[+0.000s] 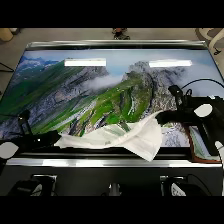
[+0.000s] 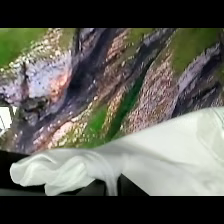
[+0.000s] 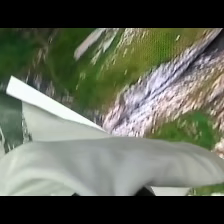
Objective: Fold the shirts.
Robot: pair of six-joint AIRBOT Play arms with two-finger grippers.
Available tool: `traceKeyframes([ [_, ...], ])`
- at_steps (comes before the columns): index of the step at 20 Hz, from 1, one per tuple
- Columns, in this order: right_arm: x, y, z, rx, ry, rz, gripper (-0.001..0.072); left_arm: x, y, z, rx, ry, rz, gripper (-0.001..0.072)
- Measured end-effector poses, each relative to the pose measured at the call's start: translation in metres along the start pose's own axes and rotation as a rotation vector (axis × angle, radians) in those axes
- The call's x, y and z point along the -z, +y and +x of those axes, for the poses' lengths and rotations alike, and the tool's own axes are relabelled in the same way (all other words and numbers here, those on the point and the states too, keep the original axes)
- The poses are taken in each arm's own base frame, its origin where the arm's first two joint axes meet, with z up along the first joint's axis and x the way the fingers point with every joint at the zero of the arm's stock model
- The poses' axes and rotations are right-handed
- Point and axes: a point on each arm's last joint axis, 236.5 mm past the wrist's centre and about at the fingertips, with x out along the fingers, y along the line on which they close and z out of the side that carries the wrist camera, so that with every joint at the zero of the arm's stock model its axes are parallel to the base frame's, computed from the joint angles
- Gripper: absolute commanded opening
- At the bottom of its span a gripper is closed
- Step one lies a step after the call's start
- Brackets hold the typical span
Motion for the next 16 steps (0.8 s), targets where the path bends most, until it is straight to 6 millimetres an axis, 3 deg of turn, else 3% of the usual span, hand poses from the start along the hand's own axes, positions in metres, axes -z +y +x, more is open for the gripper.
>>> traceKeyframes([
  [2, -0.036, -0.011, 0.014, -0.005, -0.115, 0.078, 0.0021, -0.027, 0.003, 0.012, 0.0, -0.057, -0.058, 0.0034],
  [3, -0.049, -0.015, 0.019, -0.015, -0.156, 0.108, 0.0092, -0.041, 0.006, 0.018, -0.007, -0.079, -0.085, 0.0037],
  [4, -0.062, -0.017, 0.023, -0.028, -0.191, 0.139, 0.0261, -0.052, 0.009, 0.025, -0.014, -0.093, -0.109, 0.0118],
  [5, -0.069, -0.018, 0.027, -0.043, -0.214, 0.162, 0.0416, -0.059, 0.013, 0.033, -0.025, -0.091, -0.13, 0.0376],
  [6, -0.074, -0.017, 0.03, -0.062, -0.227, 0.176, 0.0479, -0.065, 0.014, 0.041, -0.027, -0.087, -0.153, 0.0638],
  [7, -0.078, -0.016, 0.031, -0.075, -0.237, 0.175, 0.0497, -0.069, 0.015, 0.046, -0.031, -0.073, -0.161, 0.0702],
  [9, -0.081, -0.011, 0.025, -0.109, -0.24, 0.136, 0.0499, -0.075, 0.014, 0.051, -0.039, -0.038, -0.126, 0.0671],
  [10, -0.081, -0.012, 0.019, -0.117, -0.236, 0.112, 0.0532, -0.079, 0.015, 0.048, -0.049, -0.018, -0.095, 0.0671],
  [11, -0.077, -0.013, 0.013, -0.123, -0.222, 0.089, 0.0613, -0.082, 0.019, 0.044, -0.066, -0.001, -0.065, 0.0671],
  [13, -0.056, -0.017, 0.003, -0.13, -0.146, 0.05, 0.063, -0.082, 0.036, 0.033, -0.124, 0.051, -0.029, 0.0671],
  [16, -0.012, -0.021, -0.002, -0.142, 0.016, 0.035, 0.0631, -0.066, 0.064, 0.027, -0.2, 0.141, -0.027, 0.0668],
])
